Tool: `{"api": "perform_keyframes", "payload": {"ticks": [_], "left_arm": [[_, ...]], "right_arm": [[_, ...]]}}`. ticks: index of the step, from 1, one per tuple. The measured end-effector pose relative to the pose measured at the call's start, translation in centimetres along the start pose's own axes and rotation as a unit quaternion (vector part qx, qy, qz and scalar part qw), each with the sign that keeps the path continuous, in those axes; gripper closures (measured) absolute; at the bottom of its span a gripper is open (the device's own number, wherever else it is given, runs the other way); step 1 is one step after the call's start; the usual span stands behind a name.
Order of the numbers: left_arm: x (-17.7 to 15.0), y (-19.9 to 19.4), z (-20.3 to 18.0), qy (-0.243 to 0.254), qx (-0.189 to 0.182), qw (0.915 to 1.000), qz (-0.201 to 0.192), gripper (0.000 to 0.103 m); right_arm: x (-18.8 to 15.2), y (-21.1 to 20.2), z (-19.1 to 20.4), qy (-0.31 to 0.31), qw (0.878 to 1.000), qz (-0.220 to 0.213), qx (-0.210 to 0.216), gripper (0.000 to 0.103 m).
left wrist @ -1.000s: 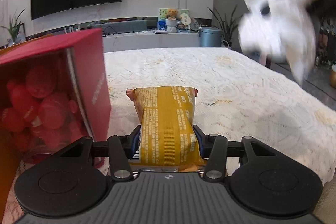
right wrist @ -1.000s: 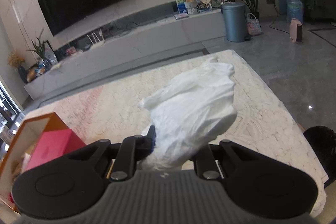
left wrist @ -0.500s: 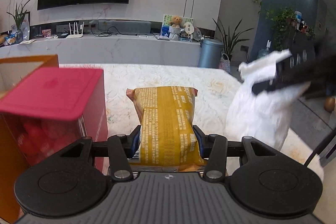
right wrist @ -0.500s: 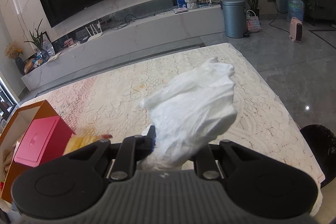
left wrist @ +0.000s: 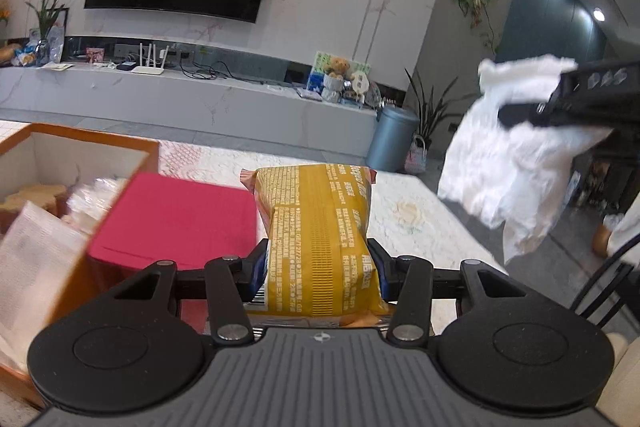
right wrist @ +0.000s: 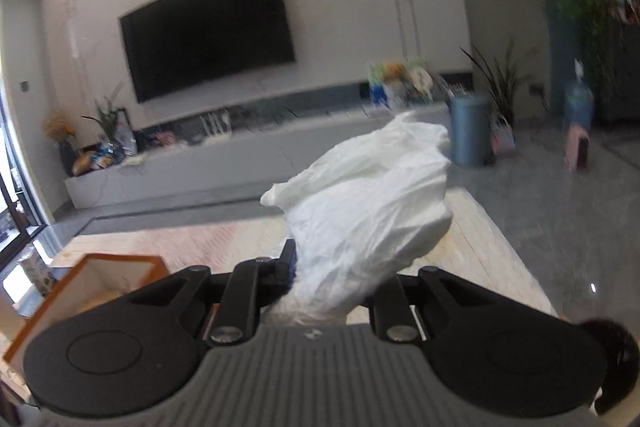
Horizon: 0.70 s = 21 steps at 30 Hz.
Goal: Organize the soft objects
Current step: 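Lift the white plastic bag with the right gripper while the left carries the snack packet to the box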
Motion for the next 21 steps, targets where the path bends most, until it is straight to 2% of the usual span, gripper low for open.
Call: {"api": "perform_keyframes", "payload": {"ticks": [6,10,12,15,17,21], "left_arm": [[3.7,-3.0,4.1,-0.044,-0.025,0.9980,-0.038,0.048],[6.2,-5.4,8.6,-0.060,-0.007,0.9962,-0.063,0.048],[7.2,-6.2,11.2,-0.059,0.010,0.9960,-0.066,0.048],[7.6,-6.2,15.3,-0.055,0.037,0.9965,-0.051,0.048],[7.1,-5.1,17.4,-0.046,0.046,0.9977,-0.018,0.048],[5.5,-2.9,20.3,-0.020,0.080,0.9961,0.032,0.048]], "right_arm": [[1.8,-3.2,7.6,-0.040,0.998,-0.029,0.037,0.087],[2.8,-3.7,12.7,-0.064,0.995,-0.047,0.058,0.087],[3.1,-3.0,15.1,-0.071,0.993,-0.043,0.083,0.087],[2.6,-0.4,18.9,-0.072,0.989,-0.020,0.129,0.087],[1.5,2.6,21.1,-0.070,0.985,0.012,0.156,0.087],[-2.3,8.6,25.4,-0.085,0.977,0.086,0.175,0.087]]}}
Point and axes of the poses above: each gripper's, at about its wrist camera, not at the fingertips, and y roughly the way its jaws point, z to its left, x to its top, the point moved 3 cm from there along y, roughly the way its jaws point, and after that the axes turned 5 degrees about x, right-handed, at the moved point
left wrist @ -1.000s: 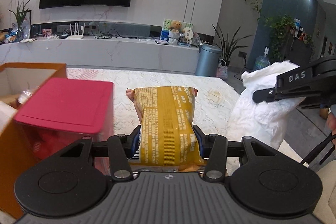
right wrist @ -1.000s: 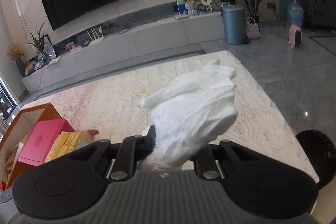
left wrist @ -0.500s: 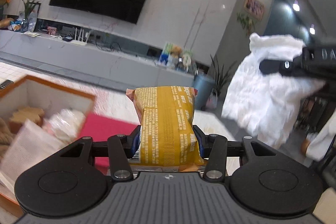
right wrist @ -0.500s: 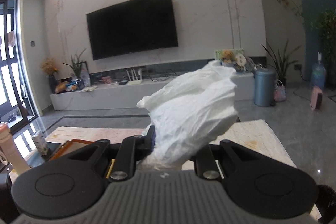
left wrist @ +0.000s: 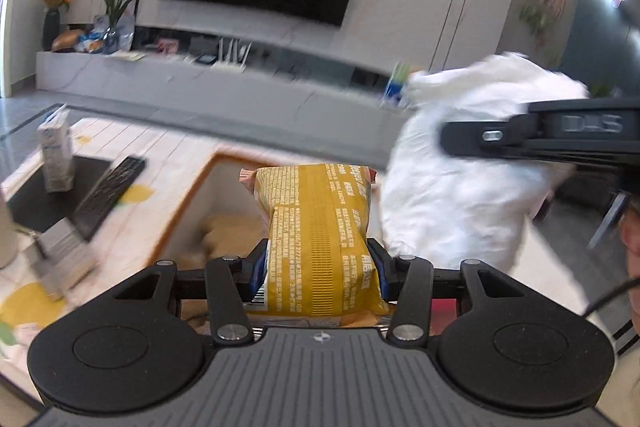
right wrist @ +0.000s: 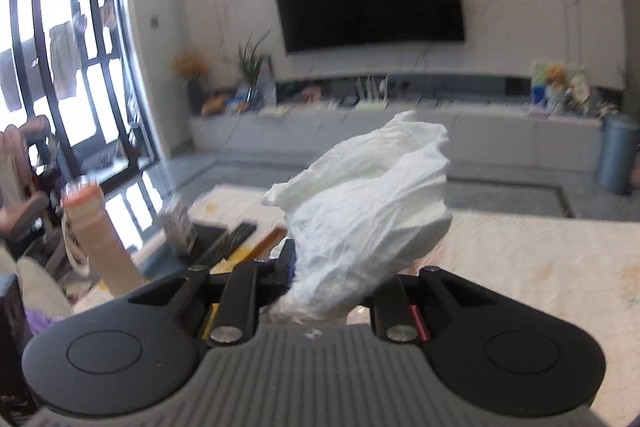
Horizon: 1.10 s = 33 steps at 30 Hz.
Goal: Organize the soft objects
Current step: 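Lift the white plastic bag with the right gripper while the left carries the snack packet to the box, then lower both items into the box and open both grippers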
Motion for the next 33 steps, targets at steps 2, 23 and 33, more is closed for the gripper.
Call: {"api": "perform_keyframes", "payload": {"ticks": [2,23,33], "left_arm": [[-0.6,1.0,1.1,0.005,0.012,0.9995,0.028,0.048],[0.5,-6.2,2.1,0.036,0.061,0.9945,-0.077,0.000],[0.0,-7.7,-4.4,0.118,0.044,0.9835,-0.130,0.000]], "right_arm": [[-1.4,3.5,0.6,-0.002,0.999,0.043,0.006,0.087],[-4.0,3.2,0.1,0.016,0.992,0.025,-0.120,0.003],[-7.6,-6.1,-1.4,0.051,0.971,-0.069,-0.225,0.003]]}}
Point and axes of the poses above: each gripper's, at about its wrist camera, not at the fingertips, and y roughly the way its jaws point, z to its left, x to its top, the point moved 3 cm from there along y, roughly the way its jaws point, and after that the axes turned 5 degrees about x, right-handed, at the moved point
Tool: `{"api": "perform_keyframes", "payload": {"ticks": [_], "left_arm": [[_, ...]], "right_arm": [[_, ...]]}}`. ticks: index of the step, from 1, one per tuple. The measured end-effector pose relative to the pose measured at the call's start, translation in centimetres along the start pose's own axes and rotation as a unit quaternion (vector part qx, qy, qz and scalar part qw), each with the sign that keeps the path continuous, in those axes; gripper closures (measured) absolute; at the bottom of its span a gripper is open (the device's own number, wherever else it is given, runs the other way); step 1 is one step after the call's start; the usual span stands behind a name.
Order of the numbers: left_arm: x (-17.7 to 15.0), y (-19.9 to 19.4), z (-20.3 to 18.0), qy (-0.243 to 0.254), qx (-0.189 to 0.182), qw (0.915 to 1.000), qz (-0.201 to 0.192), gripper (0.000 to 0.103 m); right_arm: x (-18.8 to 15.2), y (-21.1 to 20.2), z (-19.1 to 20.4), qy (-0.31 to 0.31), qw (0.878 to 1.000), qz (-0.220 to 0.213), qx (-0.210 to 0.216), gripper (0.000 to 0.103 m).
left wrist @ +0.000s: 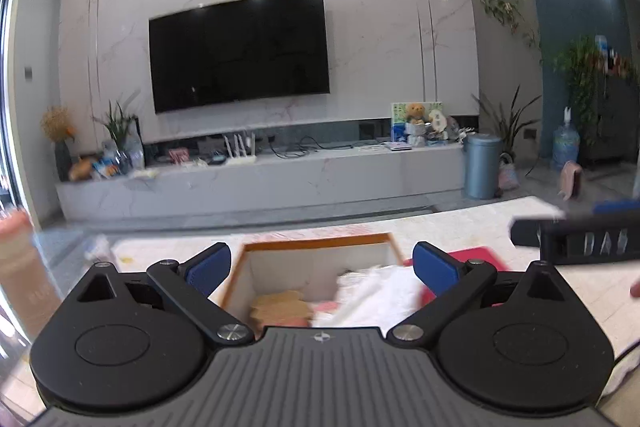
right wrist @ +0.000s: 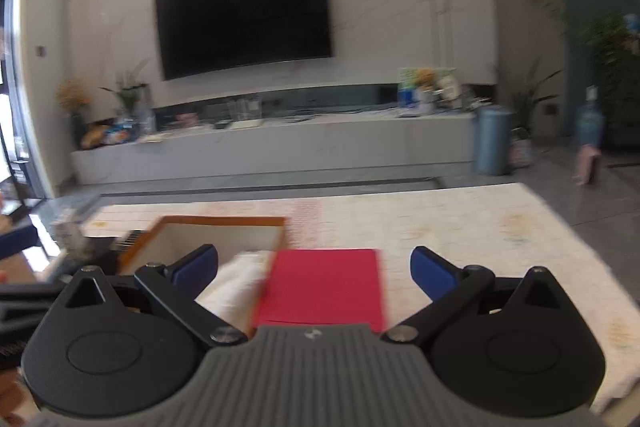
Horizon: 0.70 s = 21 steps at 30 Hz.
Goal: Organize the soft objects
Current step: 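Lower both items into the box and open both grippers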
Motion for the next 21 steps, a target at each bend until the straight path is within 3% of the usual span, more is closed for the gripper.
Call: {"api": "perform_keyframes", "payload": {"ticks": [2,4,10,21], "left_arm": [[0.1,0.7,-0.2,-0.035,-0.016,0.9992,0.014,0.000],[-0.1,1.0,-0.4,-0.048,-0.024,0.9983,0.023,0.000],[-1.1,1.8,-1.6,-0.025,-0.003,0.9993,0.027,0.000],[-2.6,2.6,-2.0,-0.022,-0.010,0.9988,0.043,0.000]], "right_arm": [[-0.7,-0.1,-1.3,-0.007,0.999,0.005,-0.031,0.003],[-1.7,0.1,-2.1,-0.023,0.999,0.029,-0.034,0.003],[-3.3,0.4,-2.6,-0.026,0.999,0.037,-0.001,0.003],[-3.8,1.1,-1.4,-0.039,0.998,0.043,0.020,0.003]]}}
Point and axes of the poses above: each gripper's, at about its wrist camera, not at the fingertips, and y roughly the way its jaws point, z to its left, x to its top, the point moved 3 cm from there along y, roughly the way its jaws point, and after that the axes turned 5 degrees about x, right-handed, at the moved point
